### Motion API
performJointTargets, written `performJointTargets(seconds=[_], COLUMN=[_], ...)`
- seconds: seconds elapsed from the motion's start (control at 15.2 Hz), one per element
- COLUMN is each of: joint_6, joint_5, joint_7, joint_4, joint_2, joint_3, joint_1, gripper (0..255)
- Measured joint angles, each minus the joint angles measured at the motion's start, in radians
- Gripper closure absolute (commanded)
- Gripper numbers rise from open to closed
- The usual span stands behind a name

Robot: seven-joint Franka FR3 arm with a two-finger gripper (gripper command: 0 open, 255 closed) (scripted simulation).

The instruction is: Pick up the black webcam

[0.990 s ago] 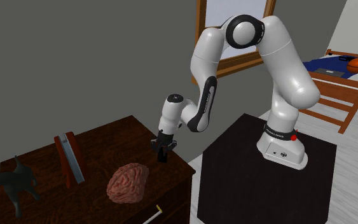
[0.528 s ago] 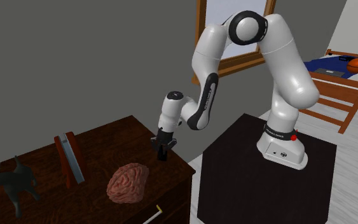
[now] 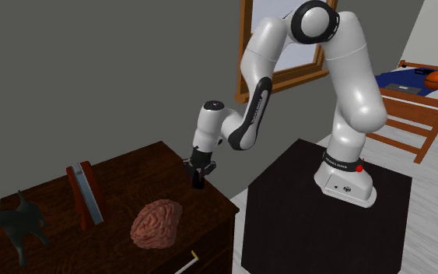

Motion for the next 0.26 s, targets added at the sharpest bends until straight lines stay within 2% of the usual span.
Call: performJointTargets(seconds=[0.26], joint_6=[-0.036], joint_5=[0.036], joint_7=[-0.036], joint_4=[-0.018], joint_2=[-0.049], joint_3=[0.051], joint_1=[-0.043], gripper=[255])
